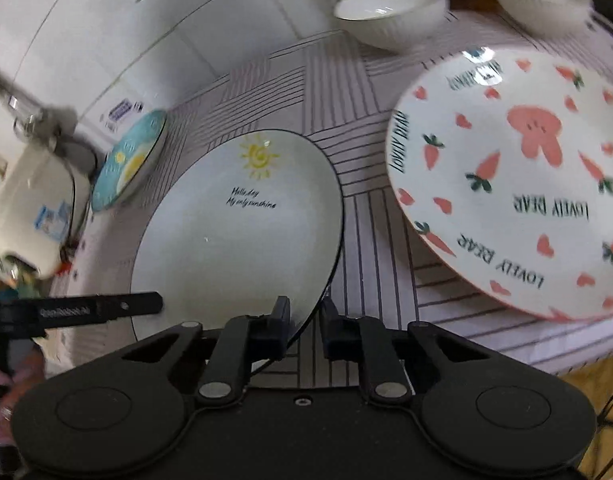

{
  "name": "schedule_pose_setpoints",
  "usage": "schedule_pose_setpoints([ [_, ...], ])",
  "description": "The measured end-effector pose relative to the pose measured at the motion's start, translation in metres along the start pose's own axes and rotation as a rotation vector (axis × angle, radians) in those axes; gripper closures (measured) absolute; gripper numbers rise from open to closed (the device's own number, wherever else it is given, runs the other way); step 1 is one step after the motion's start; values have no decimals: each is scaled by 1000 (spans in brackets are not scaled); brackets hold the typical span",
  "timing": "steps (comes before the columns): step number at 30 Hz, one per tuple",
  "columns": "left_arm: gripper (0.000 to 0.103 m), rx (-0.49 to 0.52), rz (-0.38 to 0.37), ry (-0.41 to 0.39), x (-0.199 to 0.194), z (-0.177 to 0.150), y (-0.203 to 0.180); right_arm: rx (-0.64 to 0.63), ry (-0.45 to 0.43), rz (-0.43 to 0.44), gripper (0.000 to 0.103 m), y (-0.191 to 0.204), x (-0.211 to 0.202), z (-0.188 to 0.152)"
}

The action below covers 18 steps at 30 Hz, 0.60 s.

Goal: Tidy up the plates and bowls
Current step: 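Lift the white sun plate with both grippers and carry it toward the teal egg plate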

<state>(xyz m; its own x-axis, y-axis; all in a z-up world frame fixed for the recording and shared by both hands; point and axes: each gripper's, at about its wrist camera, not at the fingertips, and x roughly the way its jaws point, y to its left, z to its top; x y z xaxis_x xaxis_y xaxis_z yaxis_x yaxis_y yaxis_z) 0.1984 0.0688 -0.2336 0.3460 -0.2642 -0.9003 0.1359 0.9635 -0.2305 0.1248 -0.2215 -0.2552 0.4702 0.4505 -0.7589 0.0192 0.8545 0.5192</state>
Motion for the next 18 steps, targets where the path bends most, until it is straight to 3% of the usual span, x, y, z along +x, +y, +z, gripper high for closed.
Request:
schedule_pose_setpoints([
  [7, 82, -47, -107, 58, 10, 11, 17, 16, -26, 28, 85, -7, 6, 1],
  [14, 80, 130, -88, 68, 2, 18, 5, -68, -50, 1, 83, 12, -1, 2],
  [18, 79, 166, -85, 54, -6, 25, 5, -85, -78, 6, 82, 21, -4, 11],
])
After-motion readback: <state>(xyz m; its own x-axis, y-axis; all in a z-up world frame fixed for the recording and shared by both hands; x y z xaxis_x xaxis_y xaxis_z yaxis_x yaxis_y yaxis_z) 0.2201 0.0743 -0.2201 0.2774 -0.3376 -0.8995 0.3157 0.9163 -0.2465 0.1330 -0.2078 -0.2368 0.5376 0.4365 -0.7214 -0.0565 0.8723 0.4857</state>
